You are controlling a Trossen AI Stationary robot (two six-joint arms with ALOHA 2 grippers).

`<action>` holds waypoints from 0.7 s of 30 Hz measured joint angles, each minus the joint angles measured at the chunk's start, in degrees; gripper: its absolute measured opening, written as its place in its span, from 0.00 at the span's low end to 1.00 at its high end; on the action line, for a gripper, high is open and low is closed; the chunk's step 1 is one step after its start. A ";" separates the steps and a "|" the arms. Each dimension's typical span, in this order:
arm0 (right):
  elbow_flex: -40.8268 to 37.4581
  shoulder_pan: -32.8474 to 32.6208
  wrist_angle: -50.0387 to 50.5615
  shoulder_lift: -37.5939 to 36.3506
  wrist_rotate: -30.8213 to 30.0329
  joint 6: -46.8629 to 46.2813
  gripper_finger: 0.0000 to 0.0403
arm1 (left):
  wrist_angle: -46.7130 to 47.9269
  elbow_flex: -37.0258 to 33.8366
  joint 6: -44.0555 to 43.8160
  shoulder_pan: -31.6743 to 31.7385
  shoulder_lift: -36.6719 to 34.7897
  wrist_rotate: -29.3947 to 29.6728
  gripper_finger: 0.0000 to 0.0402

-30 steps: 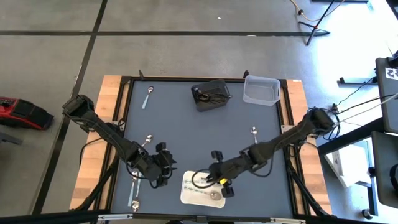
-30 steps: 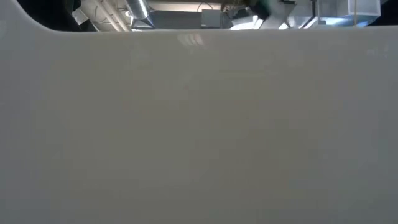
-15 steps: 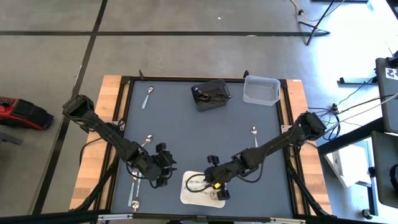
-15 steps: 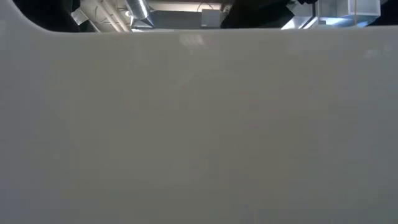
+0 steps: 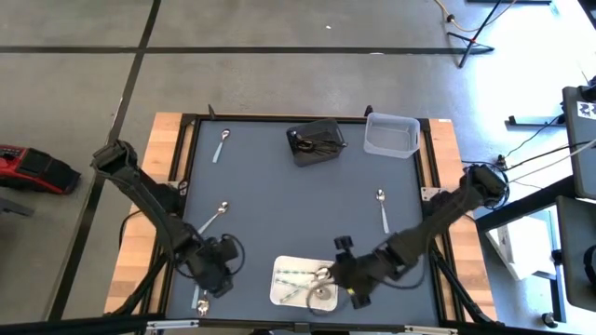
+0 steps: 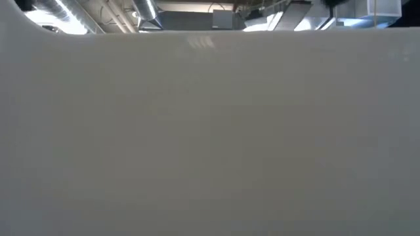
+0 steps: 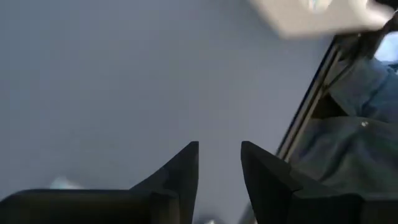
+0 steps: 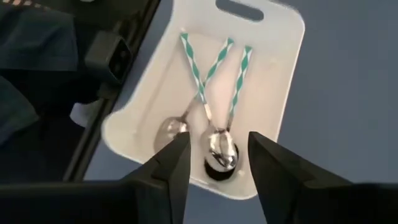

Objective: Sort silverware by color (type)
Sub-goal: Put the white patterned spoon into the white bin

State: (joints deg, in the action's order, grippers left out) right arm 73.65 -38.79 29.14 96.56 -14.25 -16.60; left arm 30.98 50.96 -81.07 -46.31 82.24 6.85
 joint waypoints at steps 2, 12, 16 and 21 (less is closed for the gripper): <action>0.00 -2.89 0.79 -0.50 -3.66 -1.57 0.37 | 2.75 0.00 -6.77 -2.23 0.00 -0.33 0.29; -1.44 -10.48 2.07 -0.53 -16.29 -11.77 0.37 | 12.17 -0.13 -25.83 -7.60 4.11 -0.02 0.28; -3.37 -10.84 0.26 -0.53 -17.12 -15.50 0.37 | 10.62 -0.15 -27.36 -8.05 8.49 -3.36 0.28; -5.15 -10.69 -1.99 -0.53 -17.12 -17.83 0.37 | 8.72 -0.14 -28.32 -8.19 12.89 -6.48 0.28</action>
State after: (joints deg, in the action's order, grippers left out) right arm 68.50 -49.48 27.15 96.03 -31.37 -34.44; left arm 39.70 50.82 -109.39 -54.49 95.13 0.37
